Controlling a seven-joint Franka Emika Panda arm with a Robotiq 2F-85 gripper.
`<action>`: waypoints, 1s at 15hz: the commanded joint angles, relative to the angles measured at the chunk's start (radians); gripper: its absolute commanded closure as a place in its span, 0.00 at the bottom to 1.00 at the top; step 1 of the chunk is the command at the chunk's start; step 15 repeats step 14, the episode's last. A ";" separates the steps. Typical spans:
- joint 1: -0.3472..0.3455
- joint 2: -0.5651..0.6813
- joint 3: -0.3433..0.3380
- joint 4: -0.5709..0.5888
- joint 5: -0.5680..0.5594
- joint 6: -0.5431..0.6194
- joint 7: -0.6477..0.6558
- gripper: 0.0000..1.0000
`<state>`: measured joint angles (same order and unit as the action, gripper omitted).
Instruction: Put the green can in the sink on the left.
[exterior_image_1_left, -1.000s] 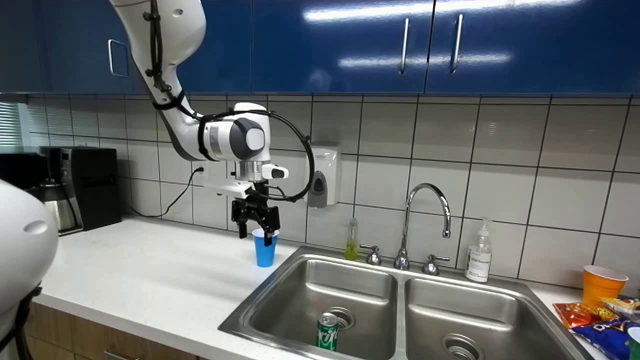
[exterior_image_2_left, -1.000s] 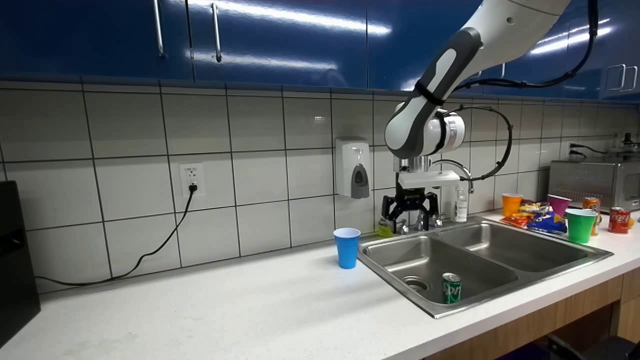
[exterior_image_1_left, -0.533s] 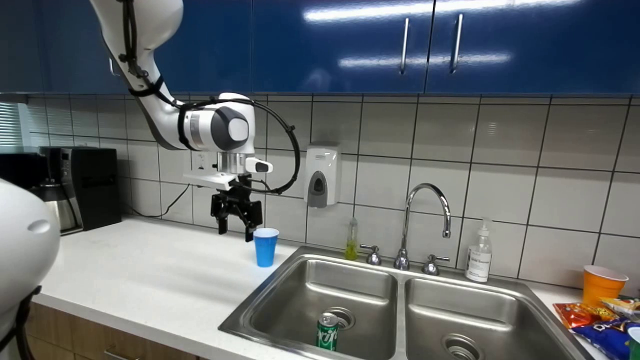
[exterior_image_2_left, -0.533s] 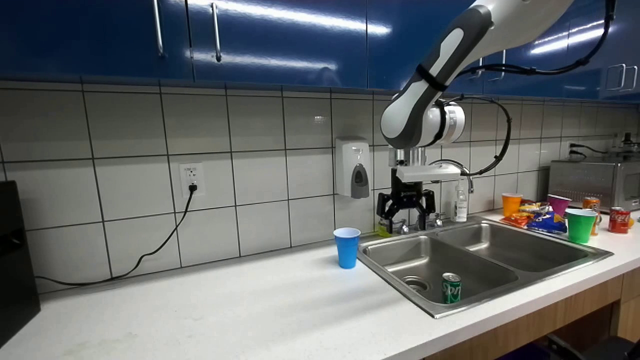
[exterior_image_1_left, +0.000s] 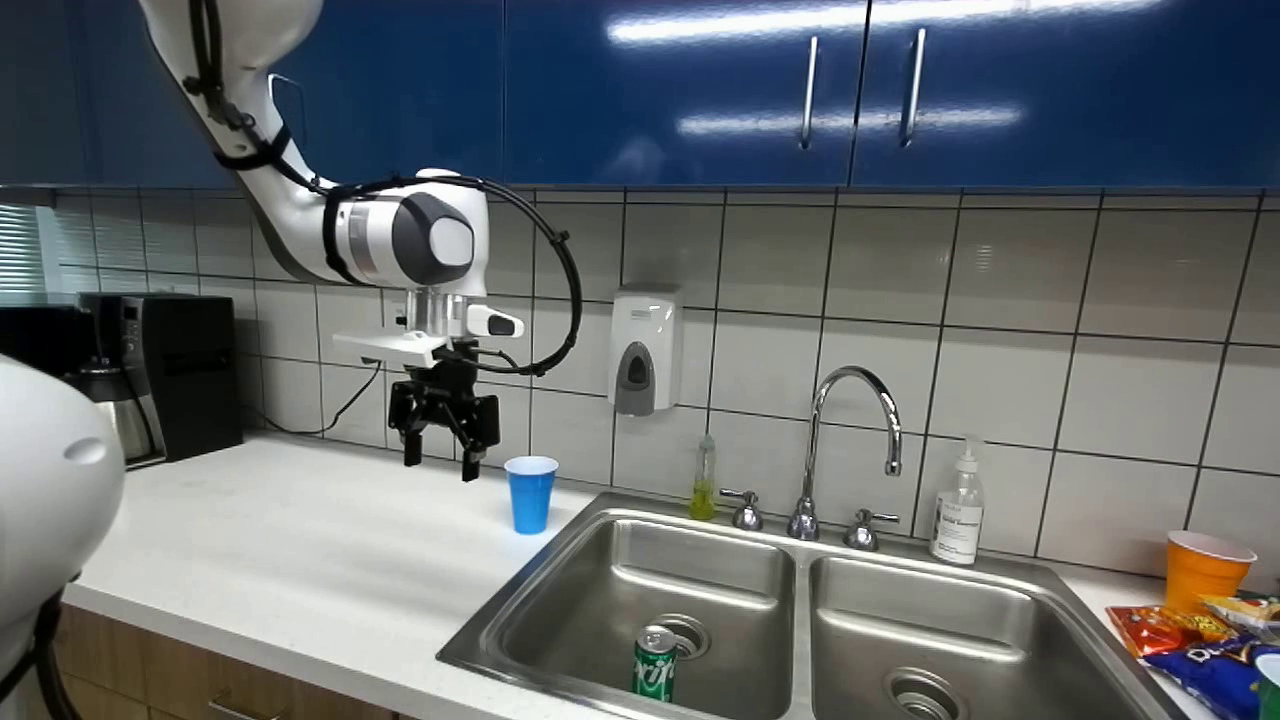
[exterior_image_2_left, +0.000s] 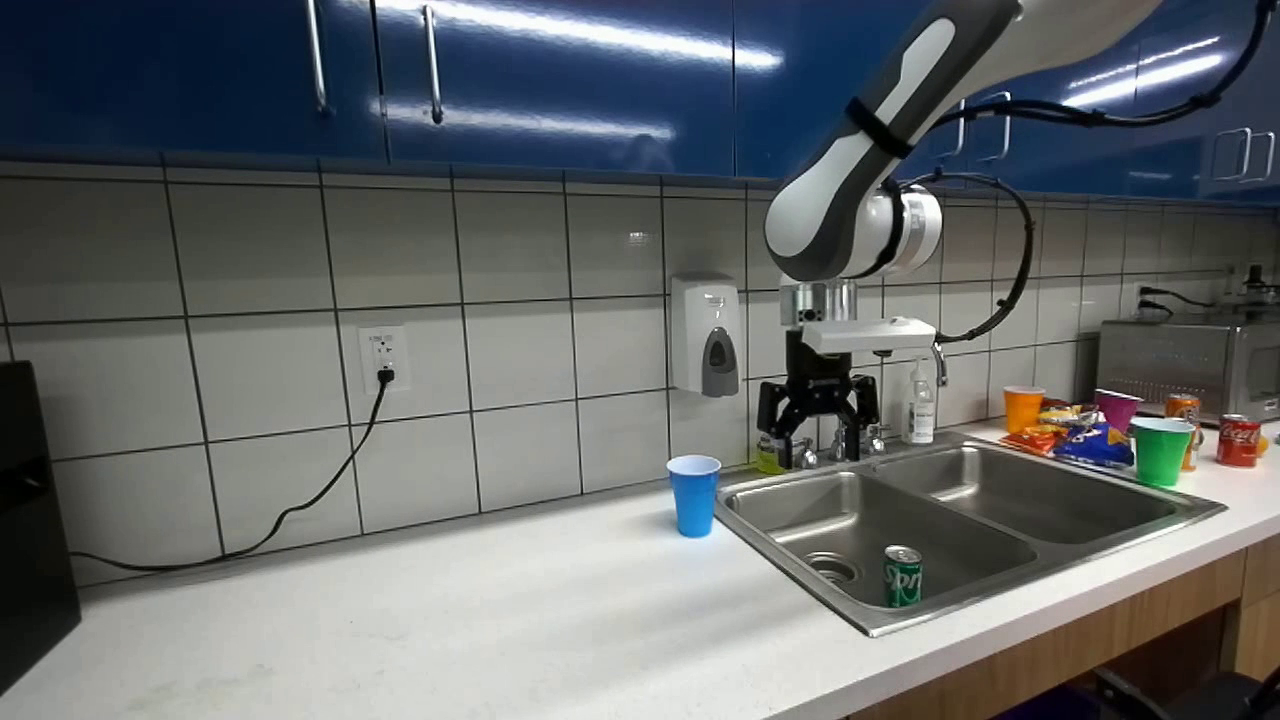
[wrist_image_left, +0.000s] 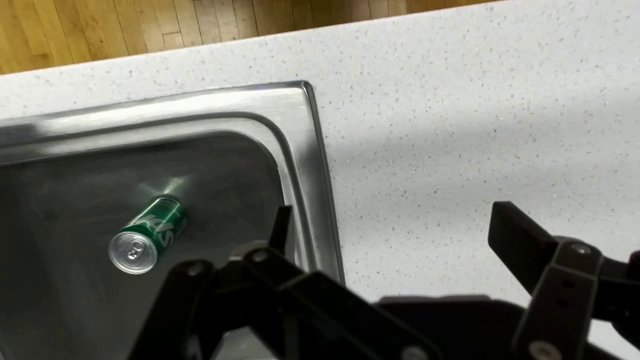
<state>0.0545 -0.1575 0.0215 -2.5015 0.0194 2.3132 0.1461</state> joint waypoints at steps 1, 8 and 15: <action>0.002 -0.074 0.011 -0.045 0.025 -0.044 -0.033 0.00; -0.003 -0.068 0.017 -0.052 0.012 -0.029 -0.025 0.00; -0.002 -0.071 0.017 -0.056 0.015 -0.030 -0.028 0.00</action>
